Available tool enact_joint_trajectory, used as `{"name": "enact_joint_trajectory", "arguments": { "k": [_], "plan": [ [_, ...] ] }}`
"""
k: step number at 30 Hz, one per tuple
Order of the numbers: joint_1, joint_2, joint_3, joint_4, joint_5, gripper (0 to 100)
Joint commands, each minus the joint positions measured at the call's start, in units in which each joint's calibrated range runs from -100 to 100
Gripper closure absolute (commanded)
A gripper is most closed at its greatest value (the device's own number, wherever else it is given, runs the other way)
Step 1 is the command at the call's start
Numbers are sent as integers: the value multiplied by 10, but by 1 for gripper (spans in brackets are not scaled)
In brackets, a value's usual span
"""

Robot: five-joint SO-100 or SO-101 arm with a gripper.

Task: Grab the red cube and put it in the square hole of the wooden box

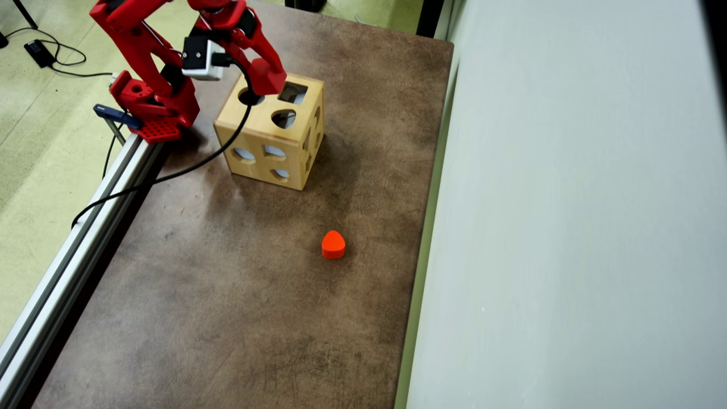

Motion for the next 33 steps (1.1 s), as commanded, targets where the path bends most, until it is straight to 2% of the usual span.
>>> {"name": "enact_joint_trajectory", "arguments": {
  "k": [1,16,33],
  "plan": [
    [-18,14,-21,6,-2,99],
    [-102,113,-128,3,-3,99],
    [-96,151,-128,6,-3,99]
  ]
}}
